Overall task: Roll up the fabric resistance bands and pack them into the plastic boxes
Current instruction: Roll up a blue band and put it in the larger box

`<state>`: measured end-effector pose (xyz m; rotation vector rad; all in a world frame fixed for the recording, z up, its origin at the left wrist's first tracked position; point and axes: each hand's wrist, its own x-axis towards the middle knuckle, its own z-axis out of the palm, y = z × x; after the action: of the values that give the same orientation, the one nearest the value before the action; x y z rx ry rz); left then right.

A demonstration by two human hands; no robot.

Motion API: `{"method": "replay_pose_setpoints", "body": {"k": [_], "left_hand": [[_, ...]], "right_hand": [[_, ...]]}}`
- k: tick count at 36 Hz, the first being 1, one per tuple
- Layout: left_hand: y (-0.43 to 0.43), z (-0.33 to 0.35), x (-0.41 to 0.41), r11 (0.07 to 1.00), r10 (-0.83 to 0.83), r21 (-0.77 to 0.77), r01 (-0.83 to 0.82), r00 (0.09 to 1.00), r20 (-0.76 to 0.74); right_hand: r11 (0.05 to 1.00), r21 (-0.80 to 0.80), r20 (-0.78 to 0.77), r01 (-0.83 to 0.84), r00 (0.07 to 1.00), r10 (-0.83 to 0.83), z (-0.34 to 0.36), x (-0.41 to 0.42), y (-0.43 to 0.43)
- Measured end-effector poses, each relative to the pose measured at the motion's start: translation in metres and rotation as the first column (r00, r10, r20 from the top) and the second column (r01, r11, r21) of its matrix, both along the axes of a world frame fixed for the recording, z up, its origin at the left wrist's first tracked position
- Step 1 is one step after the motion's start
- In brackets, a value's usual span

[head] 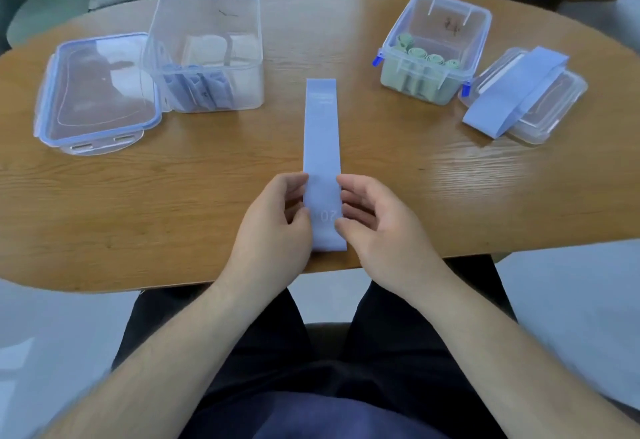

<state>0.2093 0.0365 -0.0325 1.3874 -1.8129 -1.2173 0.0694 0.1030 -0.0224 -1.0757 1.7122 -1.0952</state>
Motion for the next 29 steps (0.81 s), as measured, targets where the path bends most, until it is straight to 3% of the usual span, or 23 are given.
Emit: {"method": "replay_pose_setpoints", "body": {"k": [8,12,20,29], "left_hand": [[-0.005,0.003,-0.002,0.999,-0.028,-0.016,0.028,0.999,0.038],[0.002,0.005,0.003,0.999,-0.031,-0.033,0.033,0.998,0.058],[0.023,0.006,0.012,1.0,0.002,0.01,-0.002,1.0,0.012],[0.03,0.002,0.018,0.997,0.007,0.072,-0.001,0.997,-0.083]], "right_hand": [[1.0,0.003,-0.036,-0.008,0.999,0.009,0.003,-0.007,-0.005],[0.999,0.01,-0.126,0.037,0.991,-0.036,0.004,-0.002,0.004],[0.998,-0.035,-0.057,0.06,0.996,-0.062,0.001,0.009,0.036],[1.0,-0.008,-0.092,-0.013,0.996,0.012,0.005,0.008,0.032]]}}
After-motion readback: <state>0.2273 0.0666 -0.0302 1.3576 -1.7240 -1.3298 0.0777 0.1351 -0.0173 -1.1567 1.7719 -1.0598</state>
